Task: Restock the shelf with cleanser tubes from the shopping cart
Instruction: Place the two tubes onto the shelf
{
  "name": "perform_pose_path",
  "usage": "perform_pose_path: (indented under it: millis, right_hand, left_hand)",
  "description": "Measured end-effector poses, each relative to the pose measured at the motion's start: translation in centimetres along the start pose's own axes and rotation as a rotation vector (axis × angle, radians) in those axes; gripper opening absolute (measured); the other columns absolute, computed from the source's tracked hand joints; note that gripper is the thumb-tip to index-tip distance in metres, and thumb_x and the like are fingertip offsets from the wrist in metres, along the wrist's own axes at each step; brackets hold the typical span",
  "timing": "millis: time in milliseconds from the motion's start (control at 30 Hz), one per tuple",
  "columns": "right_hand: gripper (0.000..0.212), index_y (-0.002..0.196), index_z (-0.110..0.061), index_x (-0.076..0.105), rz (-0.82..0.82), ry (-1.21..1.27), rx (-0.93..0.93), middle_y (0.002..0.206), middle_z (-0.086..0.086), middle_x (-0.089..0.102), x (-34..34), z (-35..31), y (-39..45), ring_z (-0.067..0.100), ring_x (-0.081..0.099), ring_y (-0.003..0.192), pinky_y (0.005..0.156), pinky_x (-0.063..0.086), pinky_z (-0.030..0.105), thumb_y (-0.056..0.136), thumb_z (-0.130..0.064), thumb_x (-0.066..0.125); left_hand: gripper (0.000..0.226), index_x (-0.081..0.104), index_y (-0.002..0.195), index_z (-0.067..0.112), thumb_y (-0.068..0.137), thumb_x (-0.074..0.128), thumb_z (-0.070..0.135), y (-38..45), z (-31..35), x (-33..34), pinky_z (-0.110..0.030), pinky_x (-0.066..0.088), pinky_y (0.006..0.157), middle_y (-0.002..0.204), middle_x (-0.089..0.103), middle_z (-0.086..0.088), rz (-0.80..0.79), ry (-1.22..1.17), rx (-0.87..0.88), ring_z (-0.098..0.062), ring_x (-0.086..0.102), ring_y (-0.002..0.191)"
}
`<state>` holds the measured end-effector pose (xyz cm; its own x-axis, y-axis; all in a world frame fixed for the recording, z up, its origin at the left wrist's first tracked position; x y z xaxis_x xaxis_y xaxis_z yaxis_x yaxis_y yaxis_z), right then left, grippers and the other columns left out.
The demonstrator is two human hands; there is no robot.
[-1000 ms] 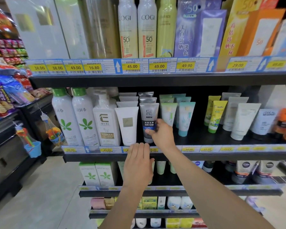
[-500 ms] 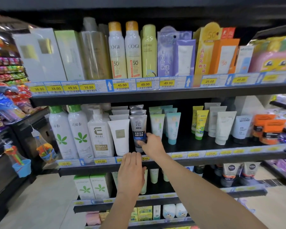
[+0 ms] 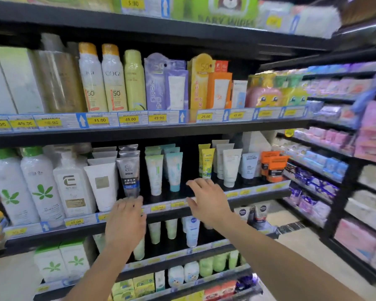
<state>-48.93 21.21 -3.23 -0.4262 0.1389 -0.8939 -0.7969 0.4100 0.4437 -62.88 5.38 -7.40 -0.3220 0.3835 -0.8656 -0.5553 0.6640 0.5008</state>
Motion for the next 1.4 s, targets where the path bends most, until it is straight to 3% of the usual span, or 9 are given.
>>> perform_pose_path:
  millis: [167,333,567,800,1067,1233,1400]
  right_hand:
    - [0.052,0.139,-0.024,0.046,0.03,-0.072,0.122,0.135,0.001,0.055,-4.0,7.1,-5.0,0.029,0.05,0.123,0.094,0.046,0.042,0.093,-0.046,0.055]
    - [0.048,0.137,-0.023,0.048,0.046,-0.09,0.197,0.13,0.002,0.058,-9.2,15.5,-10.3,0.028,0.051,0.12,0.089,0.047,0.041,0.094,-0.043,0.053]
    - [0.045,0.136,-0.025,0.049,0.055,-0.145,0.296,0.136,0.0,0.055,-15.9,26.7,-19.4,0.027,0.049,0.122,0.094,0.045,0.038,0.095,-0.043,0.051]
    - [0.046,0.138,-0.023,0.048,0.066,-0.161,0.436,0.135,0.001,0.053,-20.6,36.0,-29.2,0.026,0.047,0.123,0.094,0.045,0.038,0.095,-0.04,0.052]
    - [0.042,0.13,-0.024,0.055,0.092,-0.197,0.682,0.125,0.001,0.058,-23.9,46.5,-40.6,0.029,0.055,0.114,0.087,0.048,0.039,0.091,-0.04,0.058]
    - [0.042,0.131,-0.025,0.052,0.053,-0.291,0.8,0.126,-0.001,0.058,-25.4,52.6,-46.3,0.025,0.055,0.114,0.086,0.049,0.038,0.093,-0.042,0.055]
    - [0.046,0.138,-0.027,0.046,0.01,-0.371,0.908,0.134,-0.003,0.054,-27.3,59.2,-50.8,0.023,0.052,0.119,0.089,0.049,0.035,0.096,-0.044,0.053]
  left_hand:
    - [0.043,0.07,0.118,0.014,0.08,0.074,0.033,0.8,8.4,-3.6,-0.044,0.051,0.096,0.109,0.071,-0.003,-0.001,-0.046,0.141,-0.027,0.064,0.103]
    - [0.049,0.057,0.137,0.02,0.092,0.059,0.038,0.6,19.3,-7.4,-0.038,0.038,0.111,0.13,0.062,0.003,0.029,-0.108,0.284,-0.021,0.054,0.125]
    - [0.049,0.053,0.138,0.021,0.093,0.054,0.04,0.0,34.1,-10.9,-0.037,0.039,0.108,0.132,0.06,0.002,0.032,-0.124,0.379,-0.021,0.053,0.125]
    - [0.038,0.069,0.111,0.013,0.078,0.067,0.031,-1.6,48.0,-12.0,-0.041,0.051,0.086,0.103,0.07,-0.006,0.002,-0.175,0.525,-0.03,0.064,0.097]
    - [0.031,0.071,0.101,0.011,0.074,0.076,0.024,-4.6,64.4,-11.8,-0.039,0.053,0.076,0.094,0.07,-0.008,0.03,-0.304,0.749,-0.031,0.065,0.086]
    - [0.035,0.067,0.104,0.017,0.076,0.057,0.036,-5.5,74.4,-9.9,-0.038,0.05,0.081,0.095,0.068,-0.003,0.037,-0.408,0.903,-0.028,0.063,0.091]
    - [0.03,0.068,0.097,0.014,0.075,0.055,0.03,-6.0,84.1,-8.4,-0.041,0.052,0.074,0.086,0.065,-0.004,0.047,-0.509,1.024,-0.03,0.062,0.083]
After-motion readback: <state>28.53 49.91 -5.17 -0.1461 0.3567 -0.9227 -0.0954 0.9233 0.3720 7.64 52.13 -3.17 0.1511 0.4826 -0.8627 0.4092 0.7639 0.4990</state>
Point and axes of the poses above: each hand's wrist, its own y-axis towards the middle knuckle, its own x-axis out of the palm, z = x × y, the point moved 8 cm from there along y, towards the middle knuckle
